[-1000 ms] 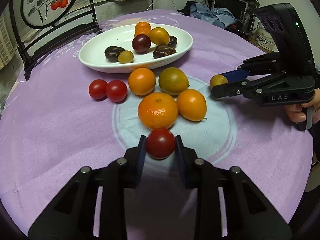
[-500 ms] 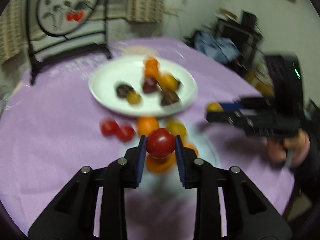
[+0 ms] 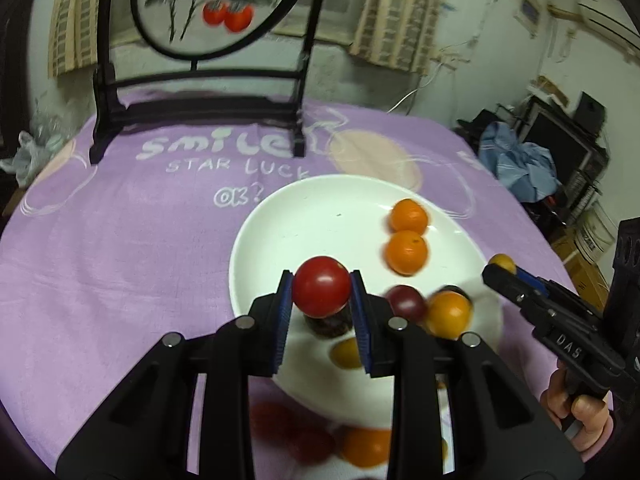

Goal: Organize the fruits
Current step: 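Carry the small yellow fruit in the right gripper while the left carries the cherry tomato to the plate, then grasp a tangerine with the right gripper while the left gripper grasps another tangerine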

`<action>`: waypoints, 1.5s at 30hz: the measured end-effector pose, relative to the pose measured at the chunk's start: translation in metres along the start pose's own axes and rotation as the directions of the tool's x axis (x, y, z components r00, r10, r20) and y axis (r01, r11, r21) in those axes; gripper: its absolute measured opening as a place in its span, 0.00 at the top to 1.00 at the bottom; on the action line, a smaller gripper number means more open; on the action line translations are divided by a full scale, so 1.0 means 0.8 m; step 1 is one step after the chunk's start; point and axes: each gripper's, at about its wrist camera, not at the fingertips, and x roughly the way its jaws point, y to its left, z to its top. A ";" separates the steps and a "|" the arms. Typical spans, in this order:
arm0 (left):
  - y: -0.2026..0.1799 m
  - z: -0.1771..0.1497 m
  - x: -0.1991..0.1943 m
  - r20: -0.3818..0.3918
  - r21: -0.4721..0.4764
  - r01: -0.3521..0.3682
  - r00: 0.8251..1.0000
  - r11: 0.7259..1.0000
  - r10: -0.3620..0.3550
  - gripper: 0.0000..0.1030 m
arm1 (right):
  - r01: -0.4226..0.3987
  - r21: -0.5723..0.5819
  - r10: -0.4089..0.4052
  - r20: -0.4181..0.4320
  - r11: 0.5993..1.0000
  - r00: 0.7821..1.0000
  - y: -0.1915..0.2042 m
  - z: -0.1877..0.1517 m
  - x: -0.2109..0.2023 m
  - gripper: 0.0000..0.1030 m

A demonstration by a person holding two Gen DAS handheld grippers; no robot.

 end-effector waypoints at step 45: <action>0.060 -0.100 -0.089 -0.017 -0.058 -0.234 0.972 0.971 0.234 0.02 | -0.225 -0.436 0.100 -0.291 0.871 0.952 0.135 -0.159 -0.073 0.54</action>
